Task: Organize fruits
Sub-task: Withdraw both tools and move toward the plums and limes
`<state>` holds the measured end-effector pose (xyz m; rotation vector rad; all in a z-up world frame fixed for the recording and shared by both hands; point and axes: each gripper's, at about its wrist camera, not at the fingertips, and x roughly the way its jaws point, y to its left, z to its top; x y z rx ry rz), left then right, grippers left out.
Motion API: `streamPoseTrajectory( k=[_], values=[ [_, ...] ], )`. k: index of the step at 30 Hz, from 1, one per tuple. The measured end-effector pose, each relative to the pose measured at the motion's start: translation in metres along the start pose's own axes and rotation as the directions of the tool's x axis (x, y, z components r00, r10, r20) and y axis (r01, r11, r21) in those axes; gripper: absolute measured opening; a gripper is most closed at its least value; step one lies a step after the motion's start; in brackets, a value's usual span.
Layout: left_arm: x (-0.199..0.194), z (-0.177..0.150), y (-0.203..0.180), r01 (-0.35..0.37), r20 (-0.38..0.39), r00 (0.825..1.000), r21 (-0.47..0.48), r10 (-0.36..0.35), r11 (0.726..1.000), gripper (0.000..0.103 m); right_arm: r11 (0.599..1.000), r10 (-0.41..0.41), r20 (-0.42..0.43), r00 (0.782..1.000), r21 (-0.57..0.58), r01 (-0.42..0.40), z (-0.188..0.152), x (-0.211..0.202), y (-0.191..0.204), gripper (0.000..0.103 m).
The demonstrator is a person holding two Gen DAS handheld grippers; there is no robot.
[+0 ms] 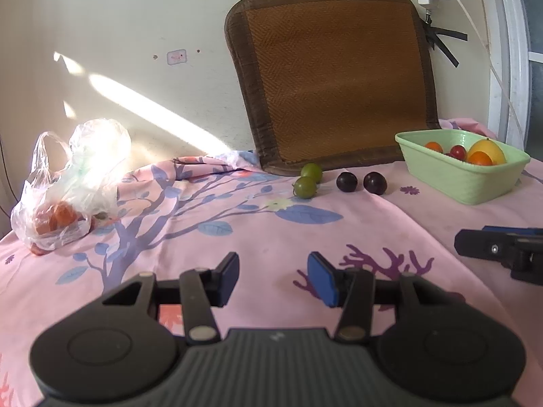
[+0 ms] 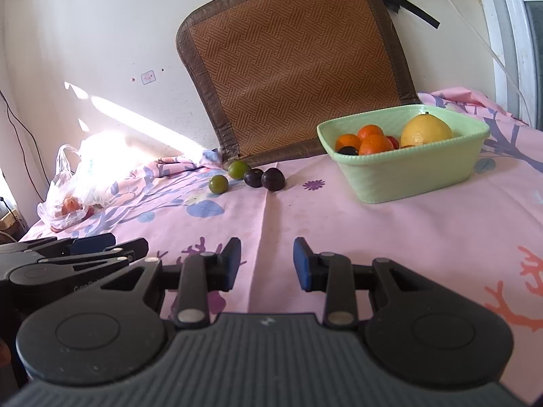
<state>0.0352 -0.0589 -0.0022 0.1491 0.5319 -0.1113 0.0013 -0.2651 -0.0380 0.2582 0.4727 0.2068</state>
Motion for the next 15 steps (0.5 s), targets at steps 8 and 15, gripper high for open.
streamPoseTrajectory(
  k=[8,15],
  values=[
    [0.0008,0.0,0.0025,0.023,-0.003,1.0,-0.017,-0.023,1.0,0.046,1.0,0.0,0.0,1.0,0.004,0.0,-0.0001,-0.0004,-0.0008,0.037],
    [-0.0011,-0.0005,0.002,0.029,0.007,1.0,-0.018,-0.029,0.999,0.046,1.0,-0.012,0.019,1.0,0.015,0.011,-0.0007,-0.0032,-0.0015,0.037]
  ],
)
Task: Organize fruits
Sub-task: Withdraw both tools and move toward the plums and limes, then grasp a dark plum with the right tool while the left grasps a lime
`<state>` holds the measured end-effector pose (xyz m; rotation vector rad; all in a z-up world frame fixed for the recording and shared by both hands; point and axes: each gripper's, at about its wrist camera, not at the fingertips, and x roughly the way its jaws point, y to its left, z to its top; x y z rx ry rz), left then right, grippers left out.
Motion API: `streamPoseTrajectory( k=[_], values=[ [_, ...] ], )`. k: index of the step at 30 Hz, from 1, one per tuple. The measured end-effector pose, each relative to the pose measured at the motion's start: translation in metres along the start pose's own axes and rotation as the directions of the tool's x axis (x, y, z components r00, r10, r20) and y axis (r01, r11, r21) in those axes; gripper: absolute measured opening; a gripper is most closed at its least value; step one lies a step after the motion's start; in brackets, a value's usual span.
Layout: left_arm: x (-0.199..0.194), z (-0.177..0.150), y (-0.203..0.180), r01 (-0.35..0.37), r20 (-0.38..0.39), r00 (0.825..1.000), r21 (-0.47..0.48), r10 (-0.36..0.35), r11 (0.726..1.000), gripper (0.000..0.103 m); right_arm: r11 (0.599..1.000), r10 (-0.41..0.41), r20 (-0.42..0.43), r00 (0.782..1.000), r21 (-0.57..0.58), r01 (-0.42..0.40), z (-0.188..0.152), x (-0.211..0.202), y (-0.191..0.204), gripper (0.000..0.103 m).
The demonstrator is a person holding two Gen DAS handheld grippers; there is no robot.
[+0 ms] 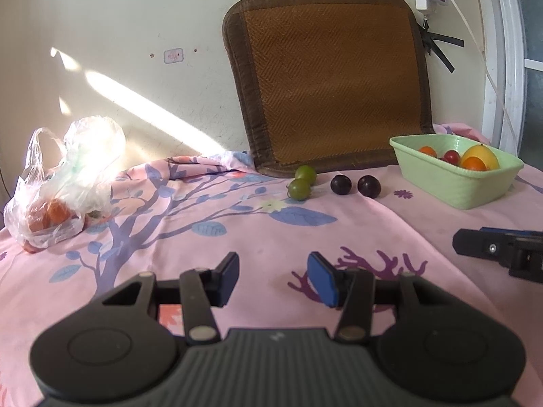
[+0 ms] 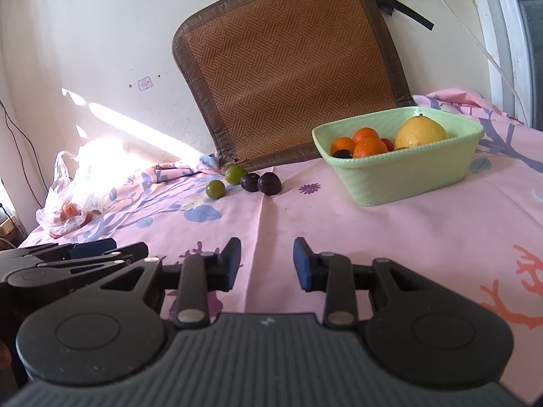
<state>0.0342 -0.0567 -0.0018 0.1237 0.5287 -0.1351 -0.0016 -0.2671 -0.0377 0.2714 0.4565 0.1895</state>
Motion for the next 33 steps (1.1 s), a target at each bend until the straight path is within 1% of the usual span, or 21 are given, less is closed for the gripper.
streamPoseTrajectory(
  k=[3,5,6,8,10,11,13,14,15,17,18,20,21,22,23,24,25,29,30,31,33],
  values=[
    [0.0,0.0,0.0,0.009,-0.002,1.0,-0.001,-0.009,1.0,0.046,1.0,-0.01,-0.015,1.0,-0.012,0.01,0.0,0.003,0.002,0.037],
    [0.0,0.001,0.002,0.033,-0.01,0.999,-0.011,-0.033,0.999,0.046,1.0,-0.018,-0.025,1.0,-0.023,0.017,0.0,0.004,0.004,0.037],
    [0.002,0.001,0.005,0.051,-0.02,0.998,-0.025,-0.051,0.998,0.048,0.999,-0.02,-0.025,1.0,-0.027,0.019,0.0,0.004,0.004,0.037],
    [0.006,0.004,0.014,0.108,-0.045,0.993,-0.078,-0.111,0.991,0.05,1.0,-0.01,-0.031,0.999,-0.029,0.009,0.001,0.006,0.004,0.037],
    [0.015,0.008,0.027,0.2,-0.071,0.975,-0.116,-0.209,0.973,0.051,1.0,0.002,-0.049,0.999,-0.029,-0.003,0.005,0.01,0.002,0.037],
    [0.019,0.011,0.031,0.233,-0.078,0.967,-0.1,-0.241,0.967,0.051,0.999,0.011,-0.056,0.998,-0.041,-0.013,0.008,0.012,0.002,0.037],
    [0.024,0.023,0.039,0.26,-0.07,0.963,-0.036,-0.262,0.965,0.051,0.995,0.009,-0.05,0.999,-0.097,-0.014,0.021,0.016,0.003,0.037],
    [0.028,0.031,0.045,0.281,-0.068,0.957,-0.018,-0.282,0.959,0.054,0.993,0.016,-0.048,0.999,-0.119,-0.021,0.03,0.019,0.003,0.037],
    [0.032,0.041,0.051,0.304,-0.073,0.95,-0.015,-0.305,0.952,0.056,0.991,0.029,-0.049,0.998,-0.132,-0.035,0.04,0.023,0.003,0.037],
    [0.044,0.059,0.059,0.344,-0.077,0.935,-0.029,-0.345,0.939,0.056,0.985,0.05,-0.069,0.996,-0.162,-0.06,0.062,0.036,0.004,0.036],
    [0.051,0.067,0.061,0.349,-0.068,0.934,-0.025,-0.349,0.937,0.056,0.981,0.048,-0.086,0.995,-0.185,-0.063,0.069,0.045,0.006,0.036],
    [0.067,0.077,0.057,0.324,-0.057,0.945,0.018,-0.323,0.946,0.056,0.974,0.039,-0.118,0.992,-0.218,-0.065,0.079,0.065,0.009,0.036],
    [0.076,0.08,0.054,0.318,-0.06,0.947,0.031,-0.315,0.948,0.056,0.971,0.035,-0.129,0.991,-0.231,-0.064,0.079,0.076,0.01,0.036],
    [0.086,0.082,0.052,0.331,-0.071,0.942,0.031,-0.328,0.943,0.056,0.968,0.022,-0.137,0.99,-0.244,-0.056,0.078,0.086,0.011,0.036],
    [0.095,0.083,0.05,0.359,-0.085,0.931,0.026,-0.356,0.933,0.056,0.966,0.016,-0.146,0.989,-0.253,-0.053,0.076,0.094,0.013,0.036],
    [0.103,0.084,0.047,0.382,-0.097,0.921,0.028,-0.377,0.924,0.056,0.964,0.022,-0.152,0.988,-0.258,-0.061,0.074,0.101,0.014,0.036],
    [0.11,0.083,0.042,0.392,-0.106,0.916,0.041,-0.386,0.919,0.056,0.963,0.027,-0.154,0.988,-0.262,-0.067,0.073,0.106,0.016,0.036],
    [0.133,0.082,0.027,0.391,-0.129,0.916,0.09,-0.379,0.916,0.056,0.952,0.012,-0.144,0.989,-0.302,-0.056,0.072,0.123,0.018,0.036],
    [0.138,0.082,0.025,0.386,-0.134,0.918,0.093,-0.372,0.918,0.056,0.951,-0.006,-0.147,0.989,-0.305,-0.04,0.071,0.127,0.016,0.033],
    [0.142,0.082,0.024,0.385,-0.137,0.918,0.093,-0.371,0.918,0.055,0.948,-0.006,-0.149,0.989,-0.316,-0.041,0.071,0.13,0.016,0.032],
    [0.148,0.082,0.023,0.393,-0.146,0.914,0.089,-0.378,0.915,0.049,0.94,-0.013,-0.152,0.988,-0.338,-0.039,0.069,0.134,0.018,0.033]
  ],
)
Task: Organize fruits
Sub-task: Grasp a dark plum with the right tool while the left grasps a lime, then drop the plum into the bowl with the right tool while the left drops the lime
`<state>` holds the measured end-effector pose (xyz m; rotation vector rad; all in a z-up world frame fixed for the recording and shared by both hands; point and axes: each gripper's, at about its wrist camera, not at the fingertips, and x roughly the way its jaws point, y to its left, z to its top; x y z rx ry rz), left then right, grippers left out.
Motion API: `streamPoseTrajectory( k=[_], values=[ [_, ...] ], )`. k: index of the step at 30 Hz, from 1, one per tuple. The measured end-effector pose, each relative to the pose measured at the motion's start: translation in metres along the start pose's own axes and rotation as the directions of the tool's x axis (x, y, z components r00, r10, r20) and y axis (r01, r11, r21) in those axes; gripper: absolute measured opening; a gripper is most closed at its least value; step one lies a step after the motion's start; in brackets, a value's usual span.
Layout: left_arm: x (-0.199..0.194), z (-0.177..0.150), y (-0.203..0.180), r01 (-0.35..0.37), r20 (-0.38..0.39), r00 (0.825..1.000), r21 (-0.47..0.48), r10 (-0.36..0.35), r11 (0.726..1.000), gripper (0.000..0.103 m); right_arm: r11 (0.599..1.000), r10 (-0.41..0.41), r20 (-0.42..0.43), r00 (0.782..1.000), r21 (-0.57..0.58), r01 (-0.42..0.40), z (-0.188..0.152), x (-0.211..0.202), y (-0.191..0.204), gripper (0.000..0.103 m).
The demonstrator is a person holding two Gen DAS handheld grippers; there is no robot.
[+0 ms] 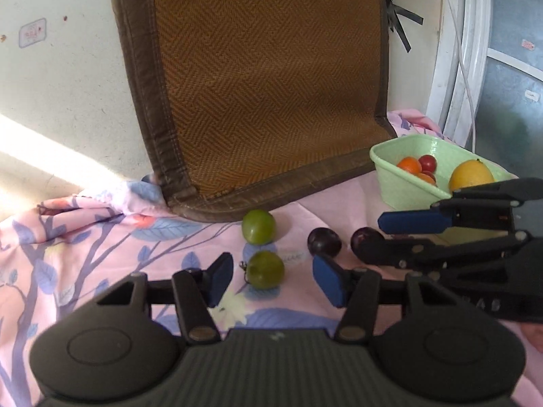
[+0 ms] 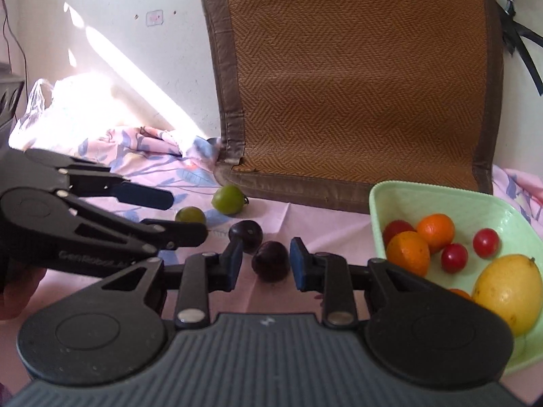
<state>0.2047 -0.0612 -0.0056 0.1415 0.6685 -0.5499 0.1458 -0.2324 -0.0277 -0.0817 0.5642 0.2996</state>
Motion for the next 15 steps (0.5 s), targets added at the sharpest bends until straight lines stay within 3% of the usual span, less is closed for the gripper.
streamPoseTrajectory(
  k=[1,3,8,12,15],
  values=[
    [0.003,0.0,0.0,-0.002,-0.008,1.0,-0.001,0.002,1.0,0.048,1.0,-0.006,-0.007,1.0,-0.011,0.006,-0.001,0.002,0.002,0.033],
    [0.007,-0.004,0.001,-0.007,-0.03,1.0,-0.003,0.007,1.0,0.027,0.999,-0.024,-0.008,1.0,-0.042,0.024,-0.003,0.005,0.005,0.033],
    [-0.008,-0.007,-0.002,0.006,-0.01,1.0,-0.032,-0.007,0.999,0.026,0.998,-0.051,0.003,0.999,-0.039,0.051,-0.005,-0.001,0.004,0.028],
    [-0.035,0.007,-0.021,0.075,0.054,0.996,-0.027,-0.073,0.997,0.026,1.0,-0.019,0.11,0.994,0.007,0.018,-0.005,-0.041,-0.001,0.028],
    [-0.044,0.029,-0.042,0.15,0.103,0.984,-0.032,-0.146,0.988,0.026,0.997,-0.07,0.198,0.978,0.054,0.06,-0.005,-0.077,-0.016,0.028]
  ],
)
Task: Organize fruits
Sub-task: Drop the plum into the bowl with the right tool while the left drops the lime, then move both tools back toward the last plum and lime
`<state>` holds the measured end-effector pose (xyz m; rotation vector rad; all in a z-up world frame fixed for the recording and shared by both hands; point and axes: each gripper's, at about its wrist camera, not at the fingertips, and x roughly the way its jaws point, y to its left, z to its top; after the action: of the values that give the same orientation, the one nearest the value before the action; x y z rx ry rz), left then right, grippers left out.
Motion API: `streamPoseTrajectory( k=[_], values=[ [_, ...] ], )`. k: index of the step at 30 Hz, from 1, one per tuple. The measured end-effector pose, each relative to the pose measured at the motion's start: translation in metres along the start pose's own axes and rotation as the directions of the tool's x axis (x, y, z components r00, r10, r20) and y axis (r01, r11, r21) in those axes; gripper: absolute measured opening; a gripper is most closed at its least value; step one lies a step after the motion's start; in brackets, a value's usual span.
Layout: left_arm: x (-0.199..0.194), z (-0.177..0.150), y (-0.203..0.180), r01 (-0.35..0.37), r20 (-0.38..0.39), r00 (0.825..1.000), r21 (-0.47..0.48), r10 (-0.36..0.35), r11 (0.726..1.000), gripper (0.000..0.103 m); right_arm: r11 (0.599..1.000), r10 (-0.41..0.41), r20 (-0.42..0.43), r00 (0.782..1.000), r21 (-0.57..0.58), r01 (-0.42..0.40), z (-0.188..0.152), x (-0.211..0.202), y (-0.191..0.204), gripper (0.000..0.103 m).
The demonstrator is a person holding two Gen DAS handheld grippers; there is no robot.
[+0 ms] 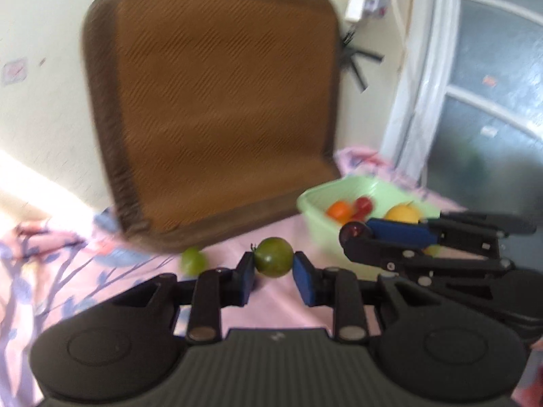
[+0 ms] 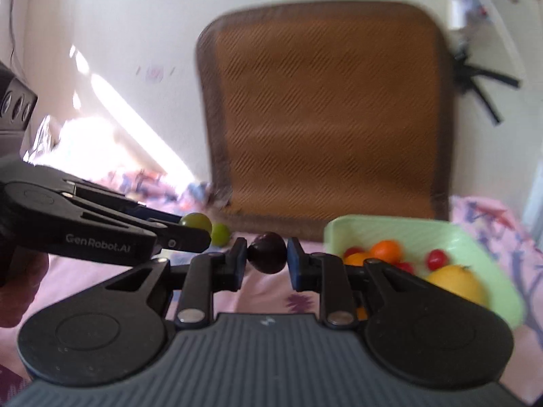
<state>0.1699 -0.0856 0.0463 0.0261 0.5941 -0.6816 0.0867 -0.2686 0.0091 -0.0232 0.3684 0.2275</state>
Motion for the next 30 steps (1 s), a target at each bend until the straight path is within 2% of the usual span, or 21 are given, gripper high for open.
streamPoseTrajectory(
  k=[3,5,9,12,14,16,19,24,27,30],
  values=[
    [0.017,0.021,-0.028,0.091,0.016,0.996,-0.011,-0.09,0.996,0.026,0.997,-0.069,0.035,0.997,0.049,0.067,-0.001,-0.023,-0.027,0.028],
    [0.036,0.03,-0.047,0.108,0.013,0.994,-0.002,-0.108,0.994,0.026,0.992,-0.121,0.03,0.992,0.046,0.12,-0.007,-0.028,-0.042,0.028],
    [0.081,0.039,-0.074,0.135,-0.051,0.989,-0.029,-0.137,0.99,0.026,0.987,-0.141,-0.005,0.99,0.074,0.141,-0.02,-0.028,-0.063,0.029],
    [0.101,0.04,-0.088,0.119,-0.082,0.99,-0.004,-0.119,0.993,0.029,0.986,-0.156,0.005,0.988,0.058,0.155,-0.026,-0.026,-0.065,0.03],
    [0.11,0.04,-0.094,0.103,-0.096,0.99,-0.001,-0.102,0.995,0.039,0.985,-0.167,0.019,0.986,0.05,0.166,-0.028,-0.025,-0.065,0.03],
    [0.111,0.039,-0.093,0.097,-0.099,0.99,-0.012,-0.098,0.995,0.041,0.985,-0.168,0.032,0.985,0.056,0.166,-0.028,-0.026,-0.066,0.03],
    [0.098,0.043,-0.088,0.089,-0.092,0.992,-0.017,-0.09,0.996,0.042,0.984,-0.166,0.051,0.985,0.075,0.162,-0.027,-0.031,-0.066,0.031],
    [0.033,0.06,-0.047,0.039,0.041,0.998,-0.051,-0.037,0.998,0.042,0.987,-0.139,0.099,0.985,0.1,0.129,-0.012,-0.048,-0.055,0.031],
    [-0.004,0.057,-0.013,-0.06,0.077,0.995,-0.066,0.065,0.996,0.042,0.993,-0.083,0.133,0.988,0.1,0.07,0.0,-0.054,-0.041,0.031],
    [-0.021,0.038,0.016,-0.2,0.047,0.978,-0.053,0.202,0.978,0.042,0.993,0.0,0.124,0.992,0.116,-0.015,0.007,-0.05,-0.023,0.031]
  ],
)
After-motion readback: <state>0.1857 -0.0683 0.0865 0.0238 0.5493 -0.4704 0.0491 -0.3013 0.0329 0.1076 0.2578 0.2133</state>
